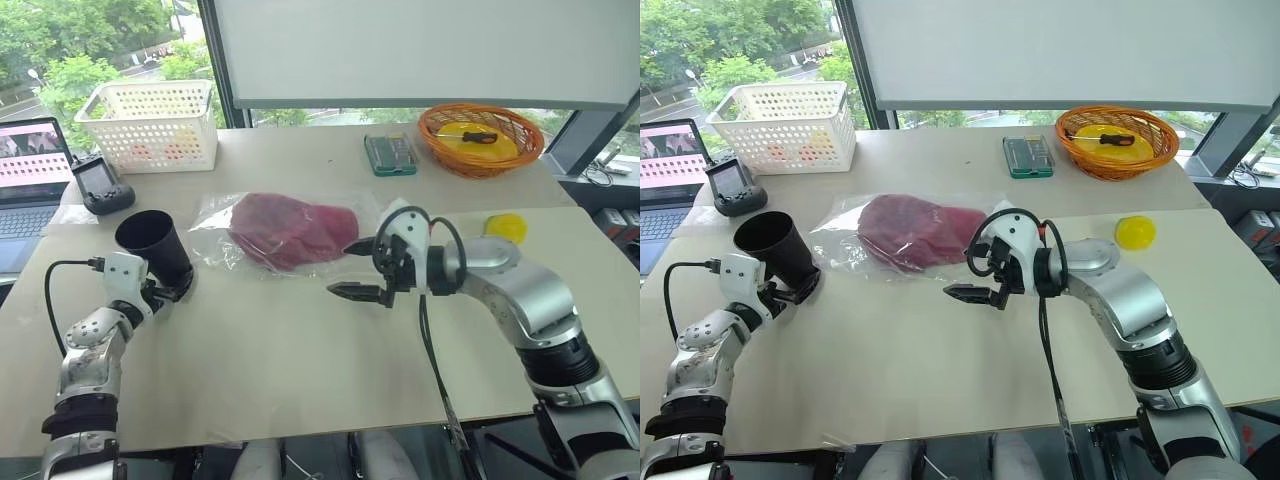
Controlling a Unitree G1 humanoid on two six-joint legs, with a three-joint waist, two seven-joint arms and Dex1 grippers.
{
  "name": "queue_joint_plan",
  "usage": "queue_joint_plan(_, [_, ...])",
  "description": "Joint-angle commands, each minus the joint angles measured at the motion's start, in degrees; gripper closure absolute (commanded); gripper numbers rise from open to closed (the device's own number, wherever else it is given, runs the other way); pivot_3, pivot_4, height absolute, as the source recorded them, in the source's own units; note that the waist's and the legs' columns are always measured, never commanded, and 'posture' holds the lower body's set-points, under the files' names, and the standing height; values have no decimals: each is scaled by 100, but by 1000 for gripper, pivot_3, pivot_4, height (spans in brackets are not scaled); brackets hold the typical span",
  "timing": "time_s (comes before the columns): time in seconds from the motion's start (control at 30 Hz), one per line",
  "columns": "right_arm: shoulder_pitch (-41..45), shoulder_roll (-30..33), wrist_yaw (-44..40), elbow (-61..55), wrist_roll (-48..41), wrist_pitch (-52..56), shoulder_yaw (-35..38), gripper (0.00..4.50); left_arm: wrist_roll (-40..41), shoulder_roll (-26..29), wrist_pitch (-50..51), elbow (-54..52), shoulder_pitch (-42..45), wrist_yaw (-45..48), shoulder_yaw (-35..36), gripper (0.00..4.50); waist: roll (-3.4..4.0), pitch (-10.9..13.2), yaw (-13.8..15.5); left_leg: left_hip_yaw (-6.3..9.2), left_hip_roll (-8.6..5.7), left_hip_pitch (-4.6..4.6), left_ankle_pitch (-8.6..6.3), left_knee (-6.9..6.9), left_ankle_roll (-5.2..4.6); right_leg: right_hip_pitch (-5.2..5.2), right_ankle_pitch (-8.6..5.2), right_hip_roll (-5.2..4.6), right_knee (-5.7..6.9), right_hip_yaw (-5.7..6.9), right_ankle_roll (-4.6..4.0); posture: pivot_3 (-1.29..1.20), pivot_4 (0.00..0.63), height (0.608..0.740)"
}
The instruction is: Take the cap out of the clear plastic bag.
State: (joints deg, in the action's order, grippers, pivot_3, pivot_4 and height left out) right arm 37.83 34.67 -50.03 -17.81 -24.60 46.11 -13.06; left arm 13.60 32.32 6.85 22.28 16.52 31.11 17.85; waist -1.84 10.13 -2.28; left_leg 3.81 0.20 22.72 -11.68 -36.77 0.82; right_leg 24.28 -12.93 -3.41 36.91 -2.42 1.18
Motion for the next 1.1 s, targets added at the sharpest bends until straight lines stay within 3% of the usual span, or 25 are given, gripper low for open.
queue_joint_plan(0.03, [-44,-12,-70,-31,91,-226,-38,22,9,-30,-153,-162,13,-45,-14,0,0,0,4,1,0,0,0,0,0,-1,0,-1,0,0,0,0,150,736])
queue_joint_plan(0.3, [-87,-29,-98,96,174,-268,-29,22,135,-197,-132,-325,-140,-46,25,0,0,0,5,1,-1,0,0,0,0,-1,1,-1,0,0,1,0,150,736])
queue_joint_plan(0.47, [-87,-54,-105,98,218,-261,-50,0,162,-210,-148,-336,-152,-86,72,1404,0,0,6,1,-1,0,0,0,0,-1,1,-1,0,0,2,0,150,736])
queue_joint_plan(0.5, [-91,-59,-109,84,216,-253,-49,0,173,-210,-143,-346,-157,-85,70,1456,0,0,5,2,-1,0,0,0,0,-1,1,-1,0,0,2,0,150,736])
queue_joint_plan(0.77, [-119,-108,-97,82,265,-279,-102,0,147,-203,-68,-568,-208,-423,179,1513,0,0,-2,2,-1,0,0,0,0,-1,1,-1,0,0,2,0,150,736])
queue_joint_plan(1.0, [-126,-143,-85,67,312,-277,-102,0,797,-183,660,-1803,-448,-919,855,1513,-1,0,0,5,-1,1,0,0,0,-1,1,-2,0,0,2,0,150,736])
queue_joint_plan(1.1, [-112,-189,-59,83,318,-279,-95,0,760,-71,1066,-1878,-61,-1122,775,1513,-1,0,1,5,-1,1,0,-1,0,-1,1,-1,0,0,3,0,150,736])
